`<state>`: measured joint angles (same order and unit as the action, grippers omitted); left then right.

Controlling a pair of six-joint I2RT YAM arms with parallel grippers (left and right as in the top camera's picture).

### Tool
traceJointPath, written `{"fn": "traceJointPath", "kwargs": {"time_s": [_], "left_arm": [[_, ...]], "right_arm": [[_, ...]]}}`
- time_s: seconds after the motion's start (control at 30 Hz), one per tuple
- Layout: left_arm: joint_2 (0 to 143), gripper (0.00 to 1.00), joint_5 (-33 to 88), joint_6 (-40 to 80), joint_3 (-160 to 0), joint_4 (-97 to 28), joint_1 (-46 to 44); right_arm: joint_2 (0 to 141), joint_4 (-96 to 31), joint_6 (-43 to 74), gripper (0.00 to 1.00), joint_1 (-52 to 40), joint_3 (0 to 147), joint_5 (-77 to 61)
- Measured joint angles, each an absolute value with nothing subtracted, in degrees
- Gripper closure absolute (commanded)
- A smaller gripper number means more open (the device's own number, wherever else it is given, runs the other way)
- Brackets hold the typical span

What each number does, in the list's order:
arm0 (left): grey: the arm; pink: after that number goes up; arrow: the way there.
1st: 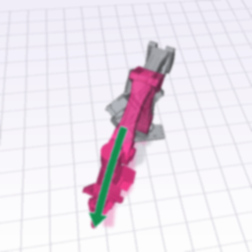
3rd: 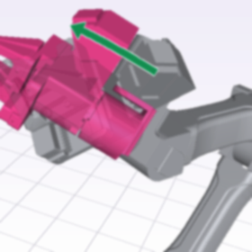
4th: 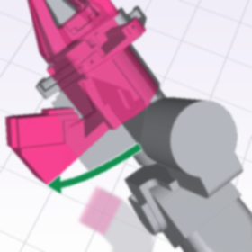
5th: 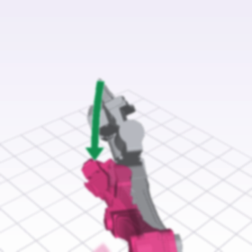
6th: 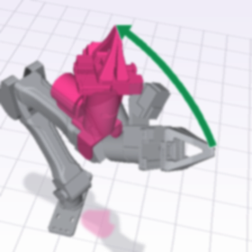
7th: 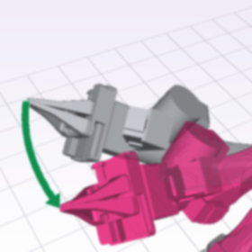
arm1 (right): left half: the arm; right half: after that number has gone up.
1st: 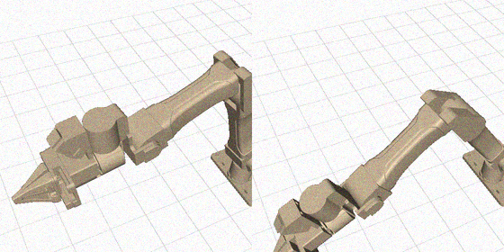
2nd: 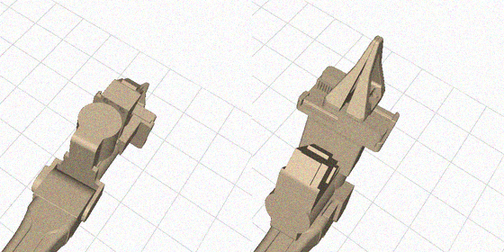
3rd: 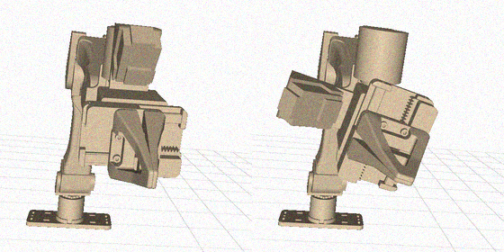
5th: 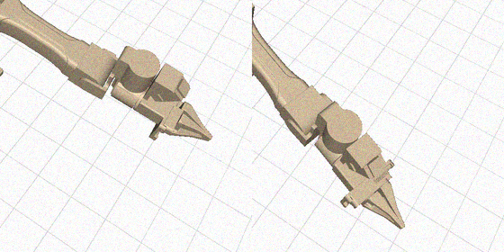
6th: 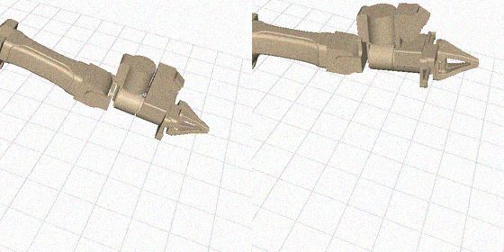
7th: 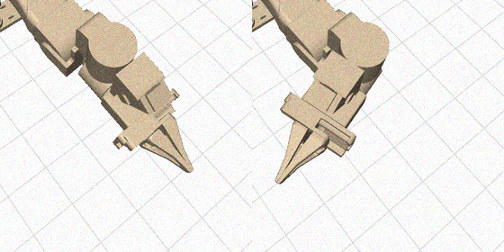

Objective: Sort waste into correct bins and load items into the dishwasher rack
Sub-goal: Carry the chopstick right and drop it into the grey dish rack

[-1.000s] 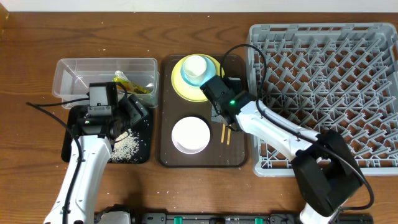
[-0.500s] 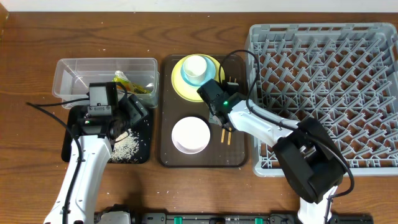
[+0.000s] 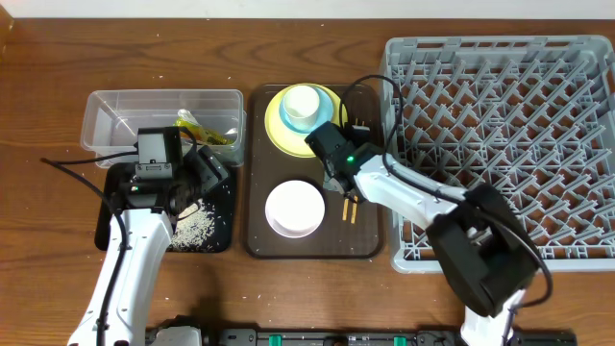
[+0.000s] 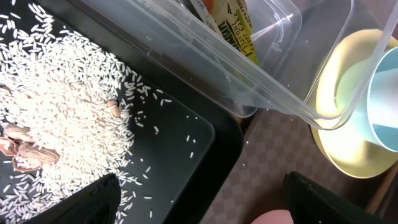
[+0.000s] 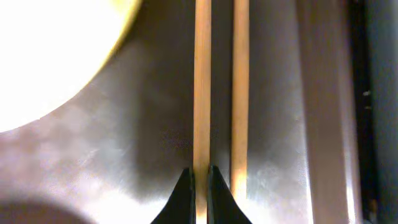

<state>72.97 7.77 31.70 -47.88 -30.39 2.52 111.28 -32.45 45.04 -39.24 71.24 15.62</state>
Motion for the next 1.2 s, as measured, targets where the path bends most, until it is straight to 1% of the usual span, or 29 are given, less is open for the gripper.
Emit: {"fn": "traceJointPath", "kwargs": {"time_s": [0.27, 0.43, 0.63, 0.77, 1.2], "left_arm": [[73.0, 0.14, 7.8, 31.7, -47.9, -30.4, 2.5], [73.0, 0.14, 7.8, 31.7, -47.9, -30.4, 2.5], [73.0, 0.14, 7.8, 31.7, -47.9, -30.4, 2.5], [73.0, 0.14, 7.8, 31.7, -47.9, -30.4, 2.5], [73.0, 0.14, 7.8, 31.7, -47.9, -30.4, 2.5]], "right_arm": [[94.0, -35.8, 38.2, 0.99, -38.7, 71.1, 15.2], [86.7, -41.0, 33.3, 0.99, -34.9, 71.2, 15.4], [86.1, -46.9, 28.7, 0.99, -29.9, 71.2, 15.5], [87.0, -48.2, 26.5, 0.99, -27.6, 71.2, 15.5], [91.5, -48.4, 22.4, 0.99, -25.4, 71.2, 15.9]]}}
